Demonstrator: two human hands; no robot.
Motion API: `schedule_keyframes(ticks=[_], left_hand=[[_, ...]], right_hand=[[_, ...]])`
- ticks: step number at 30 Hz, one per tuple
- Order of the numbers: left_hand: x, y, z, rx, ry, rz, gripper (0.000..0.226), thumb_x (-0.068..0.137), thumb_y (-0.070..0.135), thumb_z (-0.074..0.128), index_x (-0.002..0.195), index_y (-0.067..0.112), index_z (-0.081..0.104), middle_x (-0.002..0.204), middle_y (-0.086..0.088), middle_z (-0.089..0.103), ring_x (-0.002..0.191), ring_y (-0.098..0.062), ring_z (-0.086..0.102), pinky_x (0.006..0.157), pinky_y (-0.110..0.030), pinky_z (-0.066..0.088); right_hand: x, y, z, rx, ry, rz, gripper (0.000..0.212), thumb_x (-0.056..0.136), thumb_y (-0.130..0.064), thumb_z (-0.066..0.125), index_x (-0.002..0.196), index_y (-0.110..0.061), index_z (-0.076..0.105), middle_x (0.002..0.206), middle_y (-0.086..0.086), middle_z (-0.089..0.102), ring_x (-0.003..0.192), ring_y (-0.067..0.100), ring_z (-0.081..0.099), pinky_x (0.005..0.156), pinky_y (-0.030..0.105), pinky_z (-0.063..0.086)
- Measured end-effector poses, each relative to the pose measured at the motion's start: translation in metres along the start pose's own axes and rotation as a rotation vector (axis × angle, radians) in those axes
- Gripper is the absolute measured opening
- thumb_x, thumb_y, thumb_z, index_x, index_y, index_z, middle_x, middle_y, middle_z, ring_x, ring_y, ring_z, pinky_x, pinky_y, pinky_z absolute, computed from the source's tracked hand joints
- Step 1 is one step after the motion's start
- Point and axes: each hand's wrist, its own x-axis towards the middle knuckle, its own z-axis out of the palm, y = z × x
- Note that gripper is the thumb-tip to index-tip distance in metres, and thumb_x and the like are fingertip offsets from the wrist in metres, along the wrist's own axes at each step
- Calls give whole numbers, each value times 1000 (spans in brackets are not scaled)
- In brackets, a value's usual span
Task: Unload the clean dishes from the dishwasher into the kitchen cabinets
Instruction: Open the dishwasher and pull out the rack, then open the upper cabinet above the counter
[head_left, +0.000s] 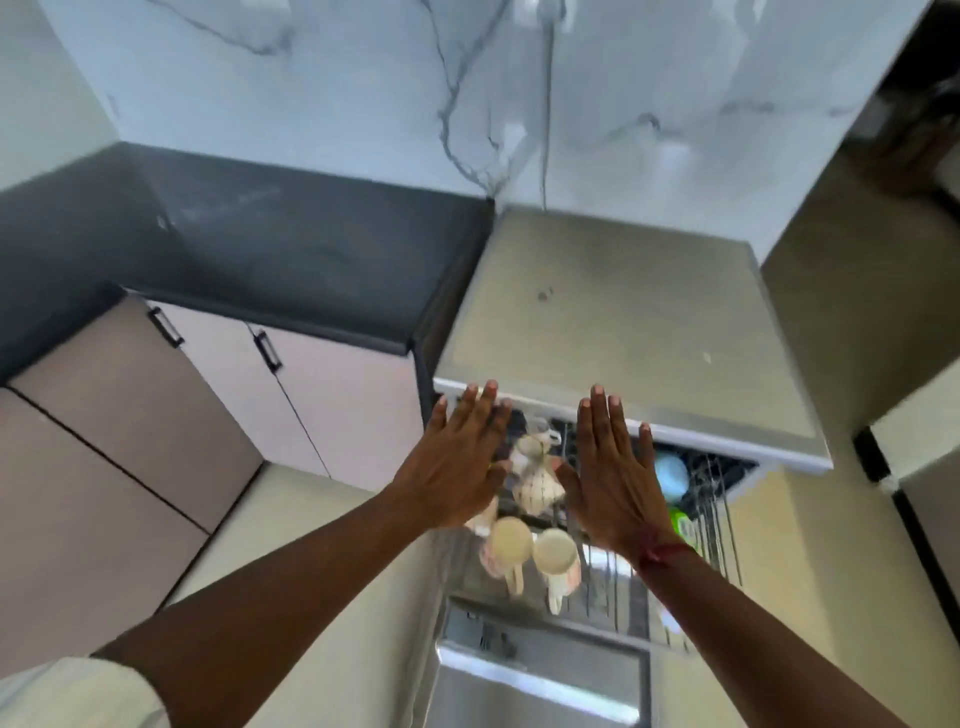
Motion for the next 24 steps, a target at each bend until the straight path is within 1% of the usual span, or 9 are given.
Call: schedule_keyframes(ticks=[2, 4, 7, 9, 12, 14, 17, 22, 24], left_hand=[[3, -30, -53, 38, 90, -43, 69, 99, 53, 12, 154, 16, -7, 162, -9, -15, 149, -30, -14, 121, -53, 3], [4, -63, -105, 92, 194, -88, 69, 99, 54, 8, 154, 16, -7, 162, -9, -17, 149, -28, -17, 121, -53, 1], [5, -118, -175, 161, 325, -128, 68, 100, 52, 11, 154, 14, -5, 162, -10, -16, 149, -28, -17, 120, -55, 3], [4, -162, -217, 194, 405, -157, 69, 100, 52, 13, 154, 14, -6, 161, -10, -17, 149, -28, -17, 120, -55, 2], [5, -226, -270, 238, 475, -197, 70, 100, 51, 14, 154, 15, -10, 160, -9, -22, 148, -28, -20, 120, -54, 0], [4, -273, -297, 249, 498, -234, 70, 100, 51, 13, 153, 14, -13, 160, -10, -23, 148, -29, -19, 120, -54, -1], [6, -332, -330, 193, 497, -233, 71, 100, 53, 13, 153, 15, -15, 160, -8, -24, 148, -28, -19, 120, -51, -4], [12, -394, -370, 53, 425, -151, 73, 100, 55, 19, 153, 16, -14, 160, -6, -23, 149, -26, -17, 120, -49, -1], [15, -412, -379, 47, 401, -114, 74, 100, 55, 20, 153, 16, -15, 160, -6, -23, 149, -25, -17, 121, -49, -1]], right_hand=[[41, -28, -49, -10, 86, -60, 73, 98, -51, 22, 155, -8, 4, 163, 10, -6, 151, 27, -1, 117, 57, 17], [80, -61, -98, -21, 181, -91, 74, 99, -55, 17, 155, -8, 3, 163, 9, -8, 151, 26, -4, 119, 56, 13], [132, -113, -162, -53, 321, -177, 74, 98, -57, 10, 155, -11, -3, 162, 6, -13, 151, 23, -8, 120, 54, 10], [166, -151, -196, -65, 406, -221, 74, 98, -58, 10, 155, -12, -4, 163, 5, -14, 150, 22, -10, 120, 54, 8], [212, -210, -237, -114, 518, -230, 75, 98, -57, 10, 155, -9, 2, 163, 8, -7, 151, 25, -5, 119, 56, 10], [245, -251, -253, -134, 569, -203, 75, 98, -57, 11, 155, -8, 2, 163, 9, -6, 151, 26, -4, 119, 57, 10], [291, -302, -272, -150, 603, -170, 77, 98, -58, 12, 155, -9, -3, 163, 8, -11, 150, 25, -9, 118, 56, 4], [345, -356, -298, -206, 620, -156, 78, 97, -60, 11, 155, -10, -2, 163, 8, -9, 150, 25, -9, 119, 58, 5], [357, -369, -304, -240, 621, -176, 77, 98, -59, 11, 155, -9, 0, 163, 8, -7, 150, 25, -7, 118, 59, 5]])
